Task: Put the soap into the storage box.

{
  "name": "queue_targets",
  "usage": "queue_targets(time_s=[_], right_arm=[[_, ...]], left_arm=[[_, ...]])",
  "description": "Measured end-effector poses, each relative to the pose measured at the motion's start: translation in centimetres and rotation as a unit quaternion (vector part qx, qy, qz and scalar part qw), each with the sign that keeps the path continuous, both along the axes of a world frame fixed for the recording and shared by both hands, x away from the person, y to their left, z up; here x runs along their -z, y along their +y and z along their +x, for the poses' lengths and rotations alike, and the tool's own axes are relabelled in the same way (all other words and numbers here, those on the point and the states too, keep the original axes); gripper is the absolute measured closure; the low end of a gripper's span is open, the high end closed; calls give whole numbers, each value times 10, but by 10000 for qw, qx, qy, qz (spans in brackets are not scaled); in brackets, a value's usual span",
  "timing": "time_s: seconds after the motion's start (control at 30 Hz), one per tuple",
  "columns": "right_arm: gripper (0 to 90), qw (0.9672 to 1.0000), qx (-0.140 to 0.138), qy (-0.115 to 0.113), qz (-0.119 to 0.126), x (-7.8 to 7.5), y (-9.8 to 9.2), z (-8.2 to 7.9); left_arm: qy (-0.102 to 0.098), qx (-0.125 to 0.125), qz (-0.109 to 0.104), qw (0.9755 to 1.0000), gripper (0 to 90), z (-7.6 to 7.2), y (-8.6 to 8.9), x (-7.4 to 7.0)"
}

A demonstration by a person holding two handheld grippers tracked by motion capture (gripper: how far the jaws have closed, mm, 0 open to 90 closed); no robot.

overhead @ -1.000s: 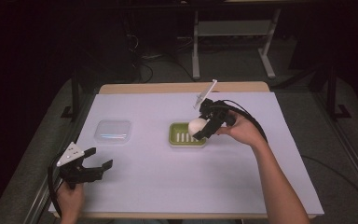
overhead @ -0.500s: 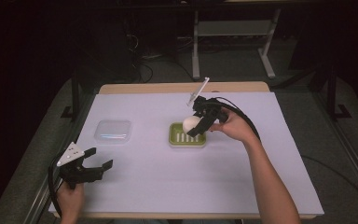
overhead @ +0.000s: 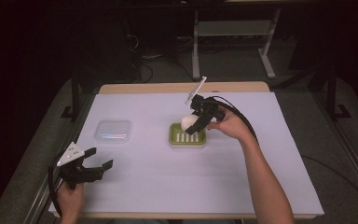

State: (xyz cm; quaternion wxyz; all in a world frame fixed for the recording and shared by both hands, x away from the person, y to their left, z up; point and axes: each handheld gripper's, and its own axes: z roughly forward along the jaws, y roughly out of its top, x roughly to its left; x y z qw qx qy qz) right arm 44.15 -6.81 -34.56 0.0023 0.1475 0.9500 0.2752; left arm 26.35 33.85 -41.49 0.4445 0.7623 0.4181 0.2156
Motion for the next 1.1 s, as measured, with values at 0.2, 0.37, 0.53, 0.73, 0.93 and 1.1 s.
queue_targets(time_s=[0.2,0.37,0.53,0.73,0.93,1.1], right_arm=[[238,10000,31,40,-50,7,6,5],[238,9999,56,65,-124,13,9,9],[237,9997,94,95,-207,18,12,12],[237,9993,168,193,-269,24,14,14],[237,9990,212,257,-315,30,16,16],[237,9987,210,291,-351,36,19,17]], left_arm=[[-20,4,8,10000,145,0,1,0],[-36,-1,0,10000,145,0,1,0],[-25,0,8,10000,145,0,1,0],[-22,-4,-13,10000,145,-1,1,-1],[-25,-8,-13,10000,145,-1,1,-1],[-19,-17,-33,10000,145,-1,1,-1]])
